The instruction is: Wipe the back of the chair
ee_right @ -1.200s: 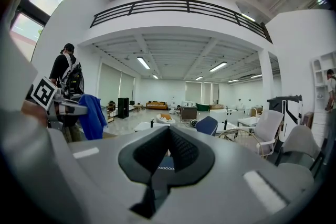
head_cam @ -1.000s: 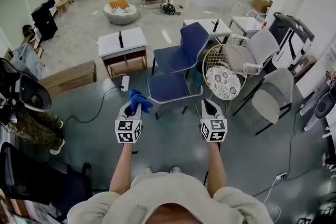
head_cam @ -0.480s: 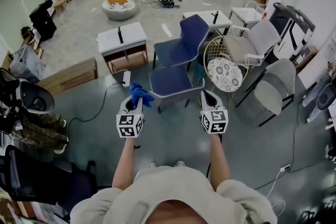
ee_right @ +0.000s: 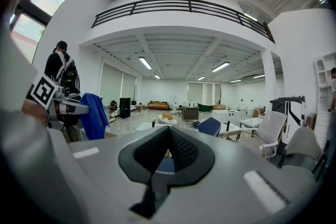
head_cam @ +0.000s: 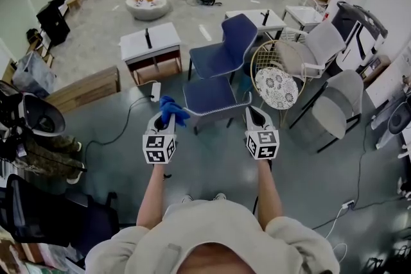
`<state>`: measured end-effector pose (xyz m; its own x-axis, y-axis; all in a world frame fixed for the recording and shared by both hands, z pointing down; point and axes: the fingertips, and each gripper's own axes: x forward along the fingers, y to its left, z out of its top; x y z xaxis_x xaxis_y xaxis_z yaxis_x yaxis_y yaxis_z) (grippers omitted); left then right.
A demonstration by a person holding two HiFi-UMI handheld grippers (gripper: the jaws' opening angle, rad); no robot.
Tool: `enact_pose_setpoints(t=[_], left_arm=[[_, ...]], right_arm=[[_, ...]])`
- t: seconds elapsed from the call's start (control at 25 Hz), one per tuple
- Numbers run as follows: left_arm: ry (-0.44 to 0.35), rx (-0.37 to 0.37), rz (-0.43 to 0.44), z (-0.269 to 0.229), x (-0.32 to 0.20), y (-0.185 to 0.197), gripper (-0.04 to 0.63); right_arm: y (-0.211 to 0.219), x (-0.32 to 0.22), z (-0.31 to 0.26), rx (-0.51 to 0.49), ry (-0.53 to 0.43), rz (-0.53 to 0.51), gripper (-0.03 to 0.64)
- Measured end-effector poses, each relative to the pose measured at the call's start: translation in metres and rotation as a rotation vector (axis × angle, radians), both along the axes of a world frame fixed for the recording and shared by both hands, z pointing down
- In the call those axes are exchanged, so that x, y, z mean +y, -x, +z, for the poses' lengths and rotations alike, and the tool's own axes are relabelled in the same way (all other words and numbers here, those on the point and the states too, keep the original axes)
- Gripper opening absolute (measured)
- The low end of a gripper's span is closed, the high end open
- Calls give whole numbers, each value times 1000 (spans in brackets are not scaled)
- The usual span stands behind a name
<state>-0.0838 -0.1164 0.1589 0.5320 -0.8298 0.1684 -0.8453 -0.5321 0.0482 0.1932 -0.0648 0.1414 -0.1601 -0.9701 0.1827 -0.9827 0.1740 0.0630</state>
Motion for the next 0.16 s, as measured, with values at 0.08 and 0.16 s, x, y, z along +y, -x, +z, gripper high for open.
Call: enact_pose_setpoints(t=[0.08, 0.16], left_arm=[[-1, -2, -1, 1, 0, 0, 43], [-1, -5, -1, 2, 0, 0, 44]], right_arm=[[1, -1, 1, 2, 1, -3, 0], [0, -1, 2, 4, 4, -5, 0]])
